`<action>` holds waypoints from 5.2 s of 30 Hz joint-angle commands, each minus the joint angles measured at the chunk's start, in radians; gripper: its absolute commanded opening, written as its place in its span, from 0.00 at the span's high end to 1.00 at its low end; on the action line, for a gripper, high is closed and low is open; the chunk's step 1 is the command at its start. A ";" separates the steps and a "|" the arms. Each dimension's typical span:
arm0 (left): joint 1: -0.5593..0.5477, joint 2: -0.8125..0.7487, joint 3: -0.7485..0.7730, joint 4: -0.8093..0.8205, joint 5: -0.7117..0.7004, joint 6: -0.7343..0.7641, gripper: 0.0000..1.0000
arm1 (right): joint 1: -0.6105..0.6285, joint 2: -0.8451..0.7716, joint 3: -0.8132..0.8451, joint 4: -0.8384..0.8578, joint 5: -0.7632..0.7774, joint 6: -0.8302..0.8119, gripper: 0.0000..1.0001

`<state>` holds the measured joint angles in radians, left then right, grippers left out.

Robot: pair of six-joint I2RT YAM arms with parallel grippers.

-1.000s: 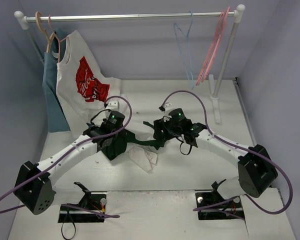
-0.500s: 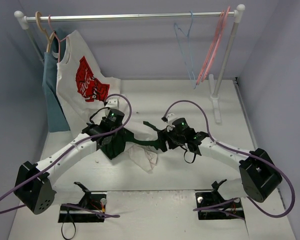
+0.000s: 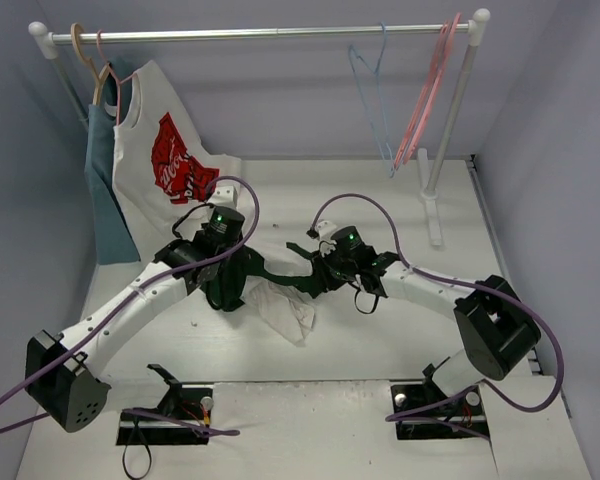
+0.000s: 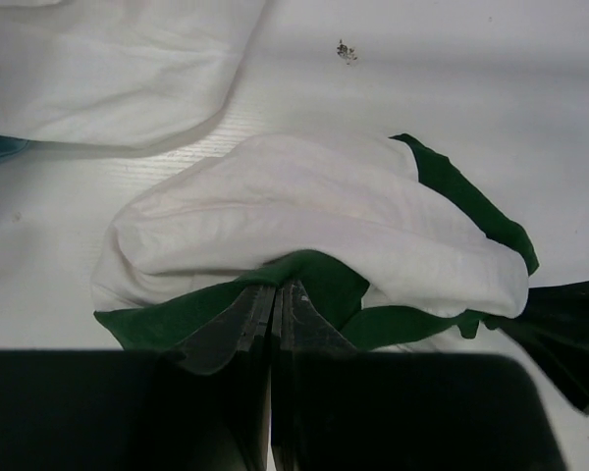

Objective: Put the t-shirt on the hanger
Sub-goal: Move the tshirt to the center of the board, then grab a hanger with the right arm

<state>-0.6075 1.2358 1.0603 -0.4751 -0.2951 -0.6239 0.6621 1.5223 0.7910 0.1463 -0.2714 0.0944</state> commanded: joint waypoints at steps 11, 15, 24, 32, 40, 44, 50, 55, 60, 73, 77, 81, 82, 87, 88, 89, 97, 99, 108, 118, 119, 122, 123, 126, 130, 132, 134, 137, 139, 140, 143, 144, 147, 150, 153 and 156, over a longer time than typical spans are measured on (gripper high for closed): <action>0.015 -0.067 0.450 -0.252 0.028 0.239 1.00 | 0.005 -0.246 0.498 -0.273 0.118 -0.160 1.00; 0.017 -0.053 0.663 -0.322 0.073 0.334 1.00 | 0.007 -0.266 0.785 -0.437 0.135 -0.196 1.00; 0.017 -0.006 1.041 -0.404 0.174 0.441 1.00 | 0.008 -0.228 1.180 -0.599 0.066 -0.234 1.00; 0.017 -0.044 0.787 -0.459 0.344 0.316 1.00 | 0.010 -0.333 0.801 -0.542 0.001 -0.075 1.00; 0.017 -0.160 0.292 -0.347 0.338 0.234 1.00 | 0.007 -0.389 0.423 -0.430 -0.019 0.011 1.00; 0.047 -0.104 0.224 -0.292 0.264 0.217 1.00 | -0.013 -0.273 0.382 -0.429 0.008 -0.008 1.00; 0.227 0.054 0.207 -0.117 0.384 0.150 1.00 | -0.099 -0.072 0.431 -0.366 0.021 -0.025 0.93; 0.301 0.177 0.340 -0.094 0.435 0.183 0.52 | -0.119 0.058 0.617 -0.378 0.057 -0.030 0.64; 0.301 0.117 0.362 -0.111 0.435 0.228 0.40 | -0.062 -0.007 0.688 -0.363 0.121 -0.042 0.47; 0.302 -0.147 0.010 0.001 0.310 0.317 0.36 | 0.079 -0.199 0.875 -0.329 0.659 -0.064 0.40; 0.302 -0.113 0.023 -0.025 0.304 0.325 0.36 | -0.045 -0.091 1.082 -0.442 0.586 -0.045 0.39; 0.302 -0.128 0.009 -0.019 0.275 0.329 0.36 | -0.114 0.024 1.232 -0.493 0.565 -0.076 0.38; 0.302 -0.130 0.007 -0.017 0.274 0.328 0.36 | -0.130 0.042 1.284 -0.502 0.552 -0.078 0.37; 0.302 -0.113 0.015 -0.023 0.295 0.326 0.36 | -0.234 0.143 1.358 -0.518 0.457 -0.062 0.37; 0.302 -0.108 0.017 -0.028 0.295 0.326 0.36 | -0.266 0.154 1.361 -0.513 0.443 -0.056 0.38; 0.302 -0.108 0.017 -0.030 0.294 0.326 0.36 | -0.283 0.165 1.372 -0.513 0.420 -0.042 0.38; 0.302 -0.107 0.018 -0.033 0.290 0.326 0.36 | -0.361 0.251 1.351 -0.530 0.232 -0.004 0.41; 0.302 -0.105 0.018 -0.034 0.294 0.326 0.36 | -0.363 0.248 1.318 -0.521 0.221 0.002 0.42; 0.302 -0.093 0.023 -0.040 0.295 0.326 0.36 | -0.363 0.222 1.217 -0.507 0.291 0.022 0.58; 0.302 -0.084 0.027 -0.048 0.321 0.322 0.36 | -0.363 0.200 1.200 -0.510 0.305 0.021 0.74; 0.302 -0.084 0.029 -0.049 0.320 0.323 0.36 | -0.363 0.203 1.212 -0.514 0.307 0.018 0.75; 0.302 -0.082 0.030 -0.051 0.321 0.322 0.36 | -0.361 0.199 1.217 -0.525 0.313 0.016 0.81; 0.302 -0.082 0.030 -0.051 0.321 0.323 0.36 | -0.361 0.197 1.212 -0.524 0.314 0.018 0.81; 0.302 -0.079 0.030 -0.054 0.321 0.323 0.36 | -0.360 0.190 1.208 -0.525 0.316 0.016 0.83; 0.302 -0.073 0.033 -0.059 0.323 0.323 0.36 | -0.358 0.180 1.209 -0.530 0.327 0.014 0.83; 0.302 -0.072 0.033 -0.060 0.324 0.323 0.36 | -0.357 0.176 1.209 -0.530 0.328 0.011 0.81; 0.302 -0.068 0.035 -0.060 0.324 0.322 0.36 | -0.355 0.171 1.211 -0.530 0.339 0.010 0.80; 0.302 -0.067 0.036 -0.063 0.324 0.323 0.36 | -0.352 0.168 1.212 -0.534 0.342 0.007 0.81; 0.302 -0.065 0.036 -0.065 0.326 0.323 0.36 | -0.352 0.170 1.215 -0.537 0.344 0.004 0.84; 0.302 -0.065 0.036 -0.065 0.324 0.322 0.36 | -0.352 0.171 1.215 -0.537 0.345 0.004 0.85; 0.302 -0.062 0.036 -0.066 0.324 0.322 0.36 | -0.352 0.177 1.220 -0.537 0.337 0.001 0.95; 0.302 -0.061 0.038 -0.068 0.324 0.323 0.36 | -0.352 0.180 1.223 -0.542 0.336 0.001 1.00; 0.302 -0.059 0.038 -0.069 0.323 0.323 0.36 | -0.351 0.191 1.240 -0.547 0.330 -0.004 1.00; 0.302 -0.058 0.040 -0.069 0.323 0.323 0.36 | -0.349 0.191 1.258 -0.544 0.324 -0.010 1.00; 0.302 -0.058 0.040 -0.069 0.321 0.323 0.36 | -0.335 0.167 1.261 -0.505 0.305 -0.038 1.00; 0.302 -0.058 0.040 -0.069 0.323 0.322 0.36 | -0.306 0.122 1.255 -0.469 0.287 -0.064 1.00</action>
<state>-0.3073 1.1839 1.0470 -0.5713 0.0261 -0.3138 0.3218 1.7420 2.0010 -0.4423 0.0399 0.0711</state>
